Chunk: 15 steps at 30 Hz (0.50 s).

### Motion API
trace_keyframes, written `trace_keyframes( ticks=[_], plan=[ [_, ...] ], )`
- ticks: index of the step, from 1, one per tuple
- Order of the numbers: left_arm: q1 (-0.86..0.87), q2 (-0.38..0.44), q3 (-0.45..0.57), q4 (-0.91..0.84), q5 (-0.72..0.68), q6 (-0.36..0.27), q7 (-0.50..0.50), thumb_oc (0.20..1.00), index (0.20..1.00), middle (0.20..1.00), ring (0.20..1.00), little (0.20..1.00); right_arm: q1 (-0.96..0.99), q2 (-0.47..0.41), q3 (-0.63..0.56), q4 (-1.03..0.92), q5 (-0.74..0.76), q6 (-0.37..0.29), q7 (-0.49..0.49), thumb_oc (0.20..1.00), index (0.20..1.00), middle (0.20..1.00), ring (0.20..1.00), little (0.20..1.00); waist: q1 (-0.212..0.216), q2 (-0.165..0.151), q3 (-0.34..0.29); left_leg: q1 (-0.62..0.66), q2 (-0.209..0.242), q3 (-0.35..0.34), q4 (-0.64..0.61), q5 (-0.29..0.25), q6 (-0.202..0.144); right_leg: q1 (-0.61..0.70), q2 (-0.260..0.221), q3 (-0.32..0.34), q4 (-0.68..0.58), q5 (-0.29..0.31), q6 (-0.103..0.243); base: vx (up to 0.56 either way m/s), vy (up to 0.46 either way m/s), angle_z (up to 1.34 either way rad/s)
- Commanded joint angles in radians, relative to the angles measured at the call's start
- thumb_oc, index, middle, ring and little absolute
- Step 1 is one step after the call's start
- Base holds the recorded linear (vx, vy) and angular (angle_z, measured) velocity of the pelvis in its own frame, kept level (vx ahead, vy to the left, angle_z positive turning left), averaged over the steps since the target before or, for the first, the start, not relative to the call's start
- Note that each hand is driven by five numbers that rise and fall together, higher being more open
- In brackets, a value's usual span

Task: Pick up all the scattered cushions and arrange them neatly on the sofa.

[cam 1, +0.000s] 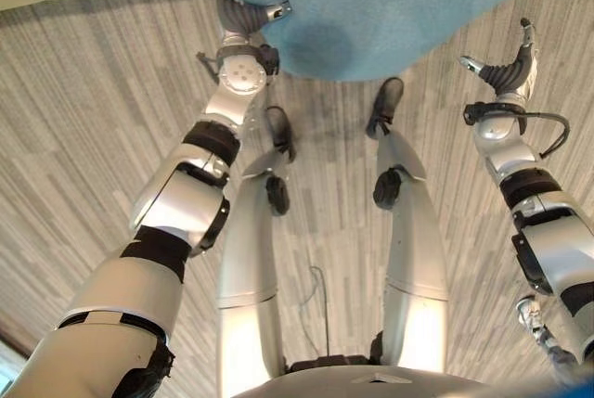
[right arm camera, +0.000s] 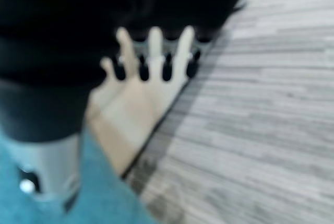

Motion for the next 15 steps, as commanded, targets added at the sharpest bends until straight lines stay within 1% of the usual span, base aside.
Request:
trace_keyframes(
  ticks=[1, 5, 6, 9, 11, 12, 15],
  plan=[
    [0.025, -0.078, -0.012, -0.085, 0.038, -0.060, 0.004, 1.000, 1.000, 1.000, 1.000, 1.000, 0.025, -0.037, 0.064, 0.018, 0.029, 0.006, -0.041, 1.000, 1.000, 1.000, 1.000, 1.000, -0.033, 0.086, -0.097, -0.015, -0.024, -0.200, -0.037, -0.046, -0.074, 0.048, -0.002, 0.052, 0.159, -0.219, 0.106, 0.00, -0.054, 0.04],
    [0.026, -0.069, -0.027, -0.122, 0.027, -0.068, -0.001, 1.000, 1.000, 1.000, 1.000, 1.000, -0.032, -0.048, 0.094, 0.046, 0.061, 0.002, -0.017, 1.000, 1.000, 1.000, 1.000, 1.000, -0.024, 0.092, -0.093, -0.033, -0.027, -0.206, -0.033, -0.040, -0.076, 0.030, 0.001, 0.049, 0.173, -0.222, 0.105, 0.00, -0.039, 0.03],
    [0.029, -0.057, -0.031, -0.160, 0.024, -0.070, -0.002, 1.000, 1.000, 1.000, 1.000, 1.000, -0.079, -0.059, 0.105, 0.064, 0.076, 0.011, -0.030, 1.000, 1.000, 1.000, 1.000, 1.000, -0.015, 0.098, -0.097, -0.049, -0.031, -0.207, -0.029, -0.039, -0.077, 0.013, 0.002, 0.051, 0.182, -0.226, 0.103, 0.00, -0.069, 0.05],
    [0.039, -0.052, -0.039, -0.195, 0.035, -0.066, 0.018, 1.000, 1.000, 1.000, 1.000, 1.000, -0.127, -0.048, 0.079, 0.079, 0.109, 0.019, -0.089, 1.000, 1.000, 1.000, 1.000, 1.000, -0.009, 0.104, -0.096, -0.069, -0.035, -0.209, -0.026, -0.035, -0.078, -0.009, 0.003, 0.057, 0.193, -0.228, 0.104, 0.01, -0.012, 0.05],
    [0.049, -0.058, -0.036, -0.207, 0.037, -0.068, 0.025, 1.000, 1.000, 1.000, 1.000, 1.000, -0.136, -0.038, 0.071, 0.074, 0.111, 0.027, -0.109, 1.000, 1.000, 1.000, 1.000, 1.000, -0.009, 0.105, -0.098, -0.080, -0.038, -0.207, -0.022, -0.032, -0.077, -0.019, 0.003, 0.056, 0.202, -0.230, 0.102, 0.00, -0.004, 0.02],
    [0.054, -0.067, -0.041, -0.206, 0.033, -0.067, 0.032, 1.000, 1.000, 1.000, 1.000, 1.000, -0.141, -0.025, 0.056, 0.073, 0.134, 0.019, -0.121, 1.000, 1.000, 1.000, 1.000, 1.000, -0.006, 0.106, -0.103, -0.084, -0.042, -0.209, -0.024, -0.033, -0.075, -0.028, 0.006, 0.057, 0.208, -0.231, 0.102, 0.00, 0.000, 0.00],
    [0.057, -0.069, -0.043, -0.214, 0.029, -0.065, 0.029, 1.000, 1.000, 1.000, 1.000, 1.000, -0.143, -0.018, 0.050, 0.072, 0.161, 0.008, -0.107, 1.000, 1.000, 1.000, 1.000, 1.000, -0.005, 0.105, -0.109, -0.094, -0.043, -0.208, -0.023, -0.033, -0.073, -0.038, 0.006, 0.059, 0.212, -0.233, 0.101, 0.01, -0.002, 0.02]
  ],
)
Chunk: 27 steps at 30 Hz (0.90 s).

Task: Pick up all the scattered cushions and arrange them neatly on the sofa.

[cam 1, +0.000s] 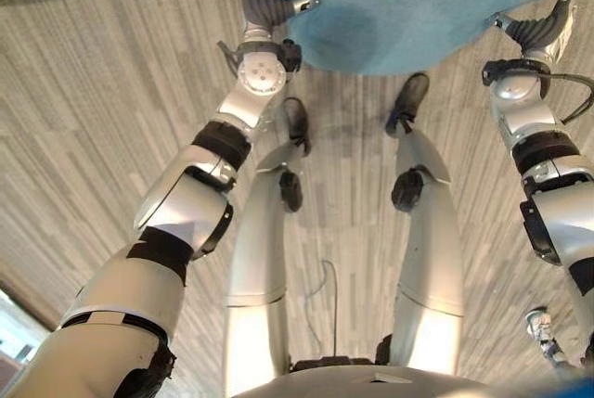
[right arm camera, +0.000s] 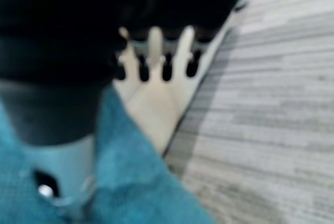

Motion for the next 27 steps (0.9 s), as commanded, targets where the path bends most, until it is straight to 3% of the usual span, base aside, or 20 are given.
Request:
trace_keyframes(
  ticks=[1, 3, 4, 11, 19, 27],
  plan=[
    [0.047, -0.043, 0.000, -0.071, 0.030, -0.064, -0.007, 1.000, 1.000, 1.000, 1.000, 1.000, 0.035, 0.010, 0.040, -0.009, 0.082, -0.038, -0.023, 1.000, 1.000, 1.000, 1.000, 1.000, -0.052, 0.072, -0.102, -0.021, -0.028, -0.205, -0.042, -0.037, -0.075, 0.049, 0.028, 0.051, 0.162, -0.220, 0.101, 0.00, 0.000, 0.00],
    [0.051, -0.035, -0.002, -0.092, 0.030, -0.067, -0.015, 1.000, 1.000, 1.000, 1.000, 1.000, 0.027, 0.005, 0.039, -0.022, 0.118, -0.068, 0.001, 1.000, 1.000, 1.000, 1.000, 1.000, -0.049, 0.075, -0.105, -0.026, -0.028, -0.205, -0.044, -0.036, -0.076, 0.042, 0.029, 0.053, 0.162, -0.221, 0.102, 0.00, 0.000, 0.00],
    [0.057, -0.020, -0.004, -0.122, 0.030, -0.071, -0.025, 1.000, 1.000, 1.000, 1.000, 1.000, 0.015, 0.005, 0.038, -0.047, 0.196, -0.119, 0.050, 1.000, 1.000, 1.000, 1.000, 1.000, -0.042, 0.077, -0.108, -0.036, -0.031, -0.208, -0.040, -0.035, -0.075, 0.032, 0.029, 0.052, 0.173, -0.223, 0.103, 0.00, 0.000, 0.00],
    [0.056, -0.014, -0.009, -0.160, -0.003, -0.087, -0.059, 1.000, 1.000, 1.000, 1.000, 1.000, -0.056, -0.001, 0.089, -0.087, 0.322, -0.199, 0.172, 1.000, 1.000, 1.000, 1.000, 1.000, -0.028, 0.085, -0.110, -0.059, -0.031, -0.216, -0.025, -0.032, -0.078, 0.008, 0.030, 0.054, 0.191, -0.226, 0.104, 0.00, 0.000, 0.00],
    [0.025, -0.013, -0.043, -0.201, -0.051, -0.101, -0.109, 1.000, 1.000, 1.000, 1.000, 1.000, -0.173, -0.012, 0.241, -0.156, 0.417, -0.231, 0.359, 1.000, 1.000, 1.000, 1.000, 1.000, 0.000, 0.090, -0.121, -0.101, -0.034, -0.228, 0.019, -0.023, -0.080, -0.039, 0.023, 0.056, 0.248, -0.230, 0.101, 0.01, -0.010, 0.01],
    [-0.017, -0.037, -0.067, -0.197, -0.106, -0.115, -0.122, 1.000, 1.000, 1.000, 1.000, 1.000, -0.256, 0.027, 0.350, -0.239, 0.441, -0.238, 0.422, 1.000, 1.000, 1.000, 1.000, 1.000, 0.008, 0.091, -0.124, -0.111, -0.037, -0.238, 0.033, -0.021, -0.082, -0.042, 0.026, 0.055, 0.255, -0.231, 0.099, 0.00, 0.000, 0.00]
  ],
)
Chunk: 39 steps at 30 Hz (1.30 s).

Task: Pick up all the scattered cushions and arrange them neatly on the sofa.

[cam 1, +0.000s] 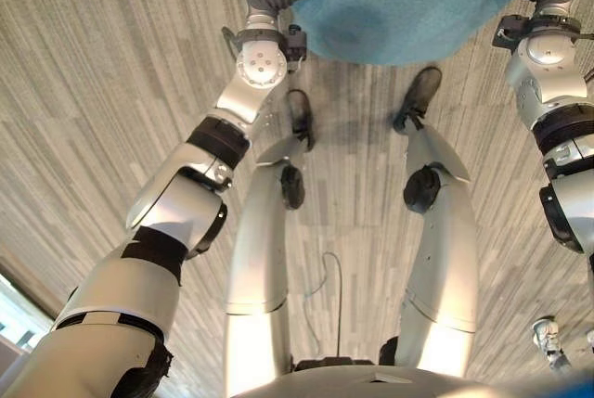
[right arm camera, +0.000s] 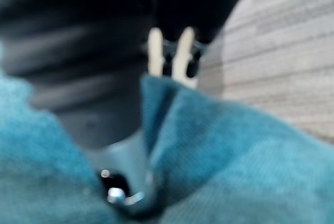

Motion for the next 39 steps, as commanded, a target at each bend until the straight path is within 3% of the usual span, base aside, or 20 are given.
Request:
trace_keyframes(
  ticks=[1, 2, 3, 11, 17, 21, 23, 28, 34, 35, 36, 38, 39],
  plan=[
    [-0.014, -0.086, -0.045, -0.083, 0.000, -0.091, -0.067, 0.743, 0.743, 0.743, 0.743, 0.743, -0.137, 0.116, 0.163, -0.190, -0.020, -0.114, 0.097, 0.746, 0.746, 0.746, 0.746, 0.746, -0.014, 0.072, -0.116, -0.002, -0.049, -0.211, -0.052, -0.023, -0.072, 0.071, 0.028, 0.053, 0.140, -0.194, 0.124, 0.00, 0.000, 0.00],
    [-0.016, -0.086, -0.043, -0.086, -0.014, -0.096, -0.069, 0.294, 0.294, 0.294, 0.294, 0.294, -0.144, 0.117, 0.175, -0.206, -0.024, -0.113, 0.104, 0.200, 0.200, 0.200, 0.200, 0.200, -0.013, 0.072, -0.116, -0.002, -0.051, -0.213, -0.054, -0.022, -0.070, 0.071, 0.029, 0.052, 0.138, -0.193, 0.123, 0.00, 0.000, 0.00],
    [-0.017, -0.086, -0.042, -0.085, -0.015, -0.096, -0.070, 0.200, 0.200, 0.200, 0.200, 0.200, -0.144, 0.117, 0.176, -0.206, -0.024, -0.113, 0.104, 0.200, 0.200, 0.200, 0.200, 0.200, -0.014, 0.072, -0.116, -0.002, -0.051, -0.213, -0.054, -0.022, -0.070, 0.071, 0.029, 0.052, 0.138, -0.193, 0.123, 0.00, 0.000, 0.00],
    [0.015, -0.040, 0.027, -0.125, -0.061, -0.141, -0.065, 0.200, 0.200, 0.200, 0.200, 0.200, -0.102, 0.157, 0.146, -0.341, -0.088, -0.134, 0.079, 0.200, 0.200, 0.200, 0.200, 0.200, -0.019, 0.066, -0.143, 0.004, -0.058, -0.212, -0.066, -0.017, -0.070, 0.071, 0.040, 0.056, 0.132, -0.190, 0.124, 0.00, 0.002, 0.00],
    [0.119, -0.070, 0.088, -0.206, -0.051, -0.158, -0.069, 0.200, 0.200, 0.200, 0.200, 0.200, 0.012, 0.163, 0.054, -0.434, -0.159, -0.143, 0.043, 0.200, 0.200, 0.200, 0.200, 0.200, -0.028, 0.064, -0.168, 0.086, -0.054, -0.205, -0.117, -0.009, -0.076, 0.157, 0.049, 0.038, 0.085, -0.186, 0.126, -0.02, -0.003, 0.00],
    [0.274, -0.104, 0.124, -0.352, -0.009, -0.162, -0.105, 0.200, 0.200, 0.200, 0.200, 0.200, 0.196, 0.168, -0.061, -0.594, -0.240, -0.152, 0.028, 0.200, 0.200, 0.200, 0.200, 0.200, -0.040, 0.059, -0.164, 0.264, -0.056, -0.213, -0.230, 0.007, -0.082, 0.340, 0.048, -0.006, -0.005, -0.184, 0.127, -0.07, -0.047, 0.09],
    [0.280, -0.104, 0.121, -0.357, -0.007, -0.160, -0.103, 0.200, 0.200, 0.200, 0.200, 0.200, 0.206, 0.169, -0.065, -0.602, -0.244, -0.148, 0.026, 0.200, 0.200, 0.200, 0.200, 0.200, -0.039, 0.059, -0.160, 0.277, -0.057, -0.215, -0.236, 0.009, -0.082, 0.354, 0.048, -0.009, -0.011, -0.182, 0.126, -0.03, -0.021, 0.17],
    [0.487, -0.069, 0.147, -0.509, 0.087, -0.142, -0.145, 0.200, 0.200, 0.200, 0.200, 0.200, 0.491, 0.177, -0.188, -0.792, -0.356, -0.146, 0.035, 0.200, 0.200, 0.200, 0.200, 0.200, -0.040, 0.049, -0.155, 0.511, -0.054, -0.252, -0.384, 0.039, -0.114, 0.600, 0.029, -0.075, -0.144, -0.176, 0.128, 0.00, -0.076, 0.12],
    [0.706, -0.059, 0.171, -0.612, 0.113, -0.148, -0.191, 0.200, 0.200, 0.200, 0.200, 0.200, 0.725, 0.221, -0.224, -0.886, -0.407, -0.134, 0.066, 0.200, 0.200, 0.200, 0.200, 0.200, -0.017, 0.032, -0.176, 0.764, -0.055, -0.275, -0.519, 0.066, -0.129, 0.857, 0.016, -0.147, -0.262, -0.166, 0.129, -0.02, -0.045, 0.18],
    [0.744, -0.057, 0.169, -0.616, 0.112, -0.149, -0.202, 0.200, 0.200, 0.200, 0.200, 0.200, 0.755, 0.228, -0.227, -0.893, -0.415, -0.131, 0.072, 0.200, 0.200, 0.200, 0.200, 0.200, -0.012, 0.027, -0.175, 0.793, -0.062, -0.275, -0.539, 0.101, -0.127, 0.898, 0.010, -0.167, -0.298, -0.133, 0.120, -0.02, -0.012, 0.24],
    [0.823, -0.057, 0.175, -0.630, 0.095, -0.148, -0.234, 0.200, 0.200, 0.200, 0.200, 0.200, 0.821, 0.245, -0.225, -0.910, -0.419, -0.122, 0.093, 0.200, 0.200, 0.200, 0.200, 0.200, -0.002, 0.019, -0.181, 0.902, -0.056, -0.281, -0.596, 0.109, -0.130, 1.016, 0.009, -0.195, -0.358, -0.122, 0.123, -0.02, 0.001, 0.26],
    [0.864, -0.049, 0.175, -0.636, 0.098, -0.144, -0.247, 0.200, 0.200, 0.200, 0.200, 0.200, 0.853, 0.254, -0.221, -0.915, -0.421, -0.120, 0.103, 0.200, 0.200, 0.200, 0.200, 0.200, 0.005, 0.017, -0.183, 0.963, -0.057, -0.282, -0.625, 0.114, -0.134, 1.081, 0.013, -0.212, -0.388, -0.117, 0.127, 0.09, -0.002, 0.25],
    [0.937, -0.039, 0.182, -0.642, 0.101, -0.139, -0.268, 0.200, 0.200, 0.200, 0.200, 0.200, 0.907, 0.259, -0.214, -0.924, -0.430, -0.109, 0.125, 0.200, 0.200, 0.200, 0.200, 0.200, 0.014, 0.013, -0.192, 1.064, -0.054, -0.285, -0.675, 0.120, -0.135, 1.189, 0.021, -0.232, -0.439, -0.110, 0.130, 0.17, 0.005, 0.20]
  ],
)
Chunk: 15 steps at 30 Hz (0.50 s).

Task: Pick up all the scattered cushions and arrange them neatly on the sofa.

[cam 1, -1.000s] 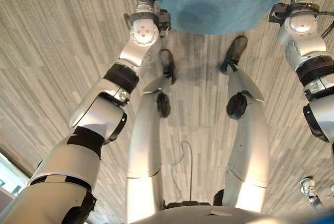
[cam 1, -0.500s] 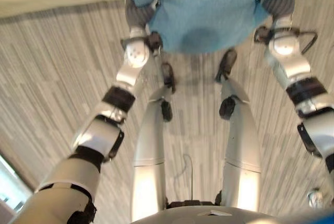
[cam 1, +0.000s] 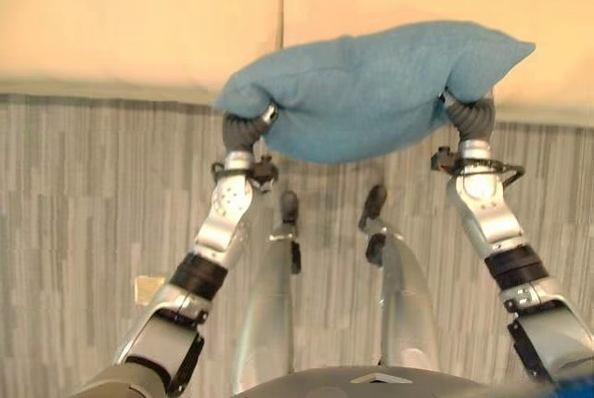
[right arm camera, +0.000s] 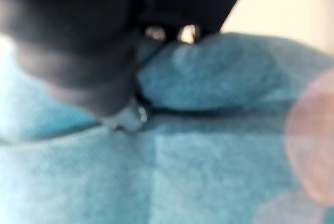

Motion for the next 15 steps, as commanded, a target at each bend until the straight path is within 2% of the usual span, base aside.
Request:
trace_keyframes(
  ticks=[1, 3, 6, 9, 10, 11, 13, 15],
  plan=[
    [0.014, -0.009, -0.050, -0.097, 0.035, -0.063, -0.114, 0.200, 0.200, 0.200, 0.200, 0.200, 0.001, 0.035, 0.047, -0.104, -0.067, -0.062, 0.102, 0.200, 0.200, 0.200, 0.200, 0.200, 0.023, 0.006, -0.086, 0.162, -0.014, -0.083, -0.120, -0.030, -0.045, 0.245, -0.006, 0.000, -0.086, -0.077, 0.120, 0.14, -0.003, 0.18],
    [0.045, -0.002, -0.038, -0.105, 0.029, -0.060, -0.122, 0.200, 0.200, 0.200, 0.200, 0.200, 0.021, 0.036, 0.048, -0.110, -0.070, -0.057, 0.112, 0.200, 0.200, 0.200, 0.200, 0.200, 0.027, 0.004, -0.090, 0.212, -0.011, -0.086, -0.146, -0.027, -0.046, 0.301, 0.000, -0.011, -0.114, -0.073, 0.122, 0.09, 0.008, 0.15],
    [0.149, 0.027, -0.003, -0.128, 0.052, -0.052, -0.142, 0.200, 0.200, 0.200, 0.200, 0.200, 0.087, 0.042, 0.043, -0.114, -0.072, -0.044, 0.143, 0.200, 0.200, 0.200, 0.200, 0.200, 0.049, -0.005, -0.143, 0.334, 0.000, -0.085, -0.214, -0.015, -0.048, 0.458, 0.022, -0.034, -0.223, -0.051, 0.137, 0.13, 0.041, 0.19],
    [0.192, 0.035, 0.012, -0.138, 0.063, -0.043, -0.147, 0.200, 0.200, 0.200, 0.200, 0.200, 0.110, 0.048, 0.036, -0.113, -0.080, -0.040, 0.147, 0.200, 0.200, 0.200, 0.200, 0.200, 0.062, -0.008, -0.166, 0.391, 0.001, -0.094, -0.243, -0.017, -0.045, 0.519, 0.035, -0.035, -0.246, -0.064, 0.135, 0.08, 0.008, 0.08],
    [0.203, 0.037, 0.011, -0.140, 0.074, -0.035, -0.150, 0.200, 0.200, 0.200, 0.200, 0.200, 0.126, 0.053, 0.020, -0.103, -0.080, -0.038, 0.143, 0.200, 0.200, 0.200, 0.200, 0.200, 0.072, -0.010, -0.177, 0.419, 0.002, -0.127, -0.256, -0.013, -0.047, 0.547, 0.059, -0.006, -0.226, -0.091, 0.125, 0.07, 0.001, 0.25],
    [0.202, 0.037, 0.010, -0.140, 0.074, -0.035, -0.150, 0.200, 0.200, 0.200, 0.200, 0.200, 0.126, 0.053, 0.019, -0.103, -0.080, -0.038, 0.143, 0.200, 0.200, 0.200, 0.200, 0.200, 0.070, -0.010, -0.178, 0.416, 0.000, -0.129, -0.257, -0.009, -0.046, 0.546, 0.058, -0.008, -0.228, -0.087, 0.125, 0.05, -0.027, 0.45],
    [0.186, 0.038, -0.001, -0.129, 0.078, -0.033, -0.152, 0.200, 0.200, 0.200, 0.200, 0.200, 0.133, 0.064, 0.004, -0.098, -0.075, -0.040, 0.135, 0.200, 0.200, 0.200, 0.200, 0.200, 0.064, -0.011, -0.193, 0.422, -0.005, -0.186, -0.283, 0.016, -0.052, 0.562, 0.115, 0.075, -0.204, -0.140, 0.113, 0.03, -0.020, 0.63],
    [0.198, 0.033, 0.004, -0.126, 0.075, -0.033, -0.153, 0.200, 0.200, 0.200, 0.200, 0.200, 0.134, 0.058, 0.000, -0.093, -0.079, -0.037, 0.135, 0.200, 0.200, 0.200, 0.200, 0.200, 0.079, -0.010, -0.208, 0.433, -0.004, -0.217, -0.307, 0.037, -0.069, 0.580, 0.146, 0.092, -0.201, -0.159, 0.100, 0.02, -0.035, 0.94]
  ],
)
